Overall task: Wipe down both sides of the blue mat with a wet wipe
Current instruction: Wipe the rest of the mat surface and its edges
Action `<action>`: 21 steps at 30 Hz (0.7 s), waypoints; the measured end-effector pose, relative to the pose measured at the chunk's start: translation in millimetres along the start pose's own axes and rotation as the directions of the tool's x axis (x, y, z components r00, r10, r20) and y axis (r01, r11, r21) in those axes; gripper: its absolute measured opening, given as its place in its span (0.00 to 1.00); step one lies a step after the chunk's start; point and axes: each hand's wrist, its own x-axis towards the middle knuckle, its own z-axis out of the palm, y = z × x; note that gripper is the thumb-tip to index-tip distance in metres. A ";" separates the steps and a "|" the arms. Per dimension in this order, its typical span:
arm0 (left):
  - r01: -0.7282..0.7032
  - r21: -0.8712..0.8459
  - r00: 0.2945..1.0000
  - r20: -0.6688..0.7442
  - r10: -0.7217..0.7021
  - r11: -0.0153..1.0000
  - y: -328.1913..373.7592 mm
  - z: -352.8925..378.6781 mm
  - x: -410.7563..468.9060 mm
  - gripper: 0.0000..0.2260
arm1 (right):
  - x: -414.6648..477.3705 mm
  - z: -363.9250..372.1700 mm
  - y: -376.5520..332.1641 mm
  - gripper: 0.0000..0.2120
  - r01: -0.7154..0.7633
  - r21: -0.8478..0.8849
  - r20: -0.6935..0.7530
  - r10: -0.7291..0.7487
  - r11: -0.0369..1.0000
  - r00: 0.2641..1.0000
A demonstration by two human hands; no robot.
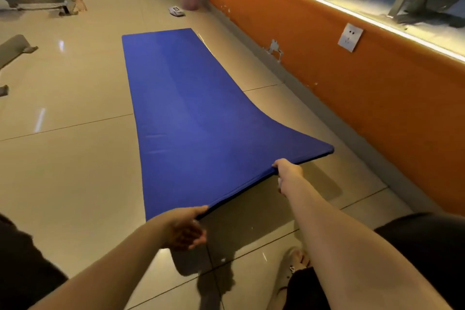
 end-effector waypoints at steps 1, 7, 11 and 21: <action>0.028 -0.005 0.997 -0.076 -0.029 1.000 -10.5 -14.3 5.0 0.34 | -2.3 1.5 2.7 0.18 0.008 -0.001 0.014 -0.008 1.000 1.000; 0.003 0.075 0.887 -0.461 0.032 0.997 -68.0 -57.0 28.4 0.34 | -12.6 12.4 4.2 0.20 0.223 -0.091 0.063 -0.217 0.971 0.974; -0.152 -0.559 0.977 -0.210 0.038 0.815 -60.5 -48.9 43.5 0.21 | -47.8 28.1 -32.6 0.12 0.669 -0.362 0.220 -0.638 0.650 0.738; -0.337 -0.355 0.882 -0.443 0.161 0.872 -12.3 5.2 50.2 0.17 | -34.5 -33.8 -32.2 0.09 0.675 -0.264 -0.047 -0.708 0.689 0.704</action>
